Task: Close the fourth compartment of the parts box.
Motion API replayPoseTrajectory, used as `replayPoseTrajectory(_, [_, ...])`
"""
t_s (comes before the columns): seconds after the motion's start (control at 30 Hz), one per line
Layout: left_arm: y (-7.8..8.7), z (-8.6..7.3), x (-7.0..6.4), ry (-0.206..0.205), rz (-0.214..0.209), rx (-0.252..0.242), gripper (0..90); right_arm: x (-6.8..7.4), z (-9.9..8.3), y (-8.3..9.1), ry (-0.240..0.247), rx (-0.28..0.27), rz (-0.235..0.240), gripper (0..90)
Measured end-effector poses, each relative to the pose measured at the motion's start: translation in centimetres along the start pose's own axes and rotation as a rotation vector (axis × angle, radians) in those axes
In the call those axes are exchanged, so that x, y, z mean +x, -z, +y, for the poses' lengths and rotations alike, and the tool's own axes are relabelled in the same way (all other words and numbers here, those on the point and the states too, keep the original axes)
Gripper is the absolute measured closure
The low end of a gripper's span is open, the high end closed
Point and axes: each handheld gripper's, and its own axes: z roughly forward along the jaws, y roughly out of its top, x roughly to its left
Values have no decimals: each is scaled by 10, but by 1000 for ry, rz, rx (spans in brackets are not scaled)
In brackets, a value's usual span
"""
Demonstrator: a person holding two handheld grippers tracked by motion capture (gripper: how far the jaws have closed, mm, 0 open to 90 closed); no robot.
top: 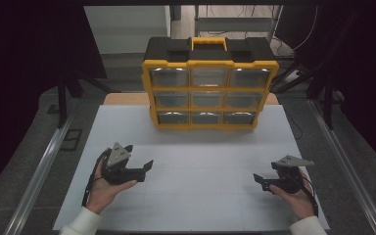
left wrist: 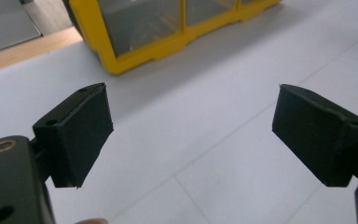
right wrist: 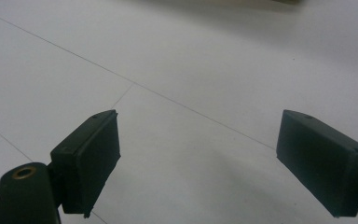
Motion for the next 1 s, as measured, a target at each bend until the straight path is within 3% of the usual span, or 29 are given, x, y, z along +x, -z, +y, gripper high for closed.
replayPoseTrajectory(0.17, [-4,-19,-5,1,-13,46,120,-1,1,-2,2,2,1,138])
replayPoseTrajectory(0.23, [-4,-23,-6,-6,0,54,120,-1,1,-2,4,0,5,138])
replayPoseTrajectory(0.57, [-7,-28,-8,-3,8,65,125,5,2,-3,40,-10,36,133])
replayPoseTrajectory(1.0, [-10,-28,-8,-8,2,67,127,5,2,-2,47,-16,36,133])
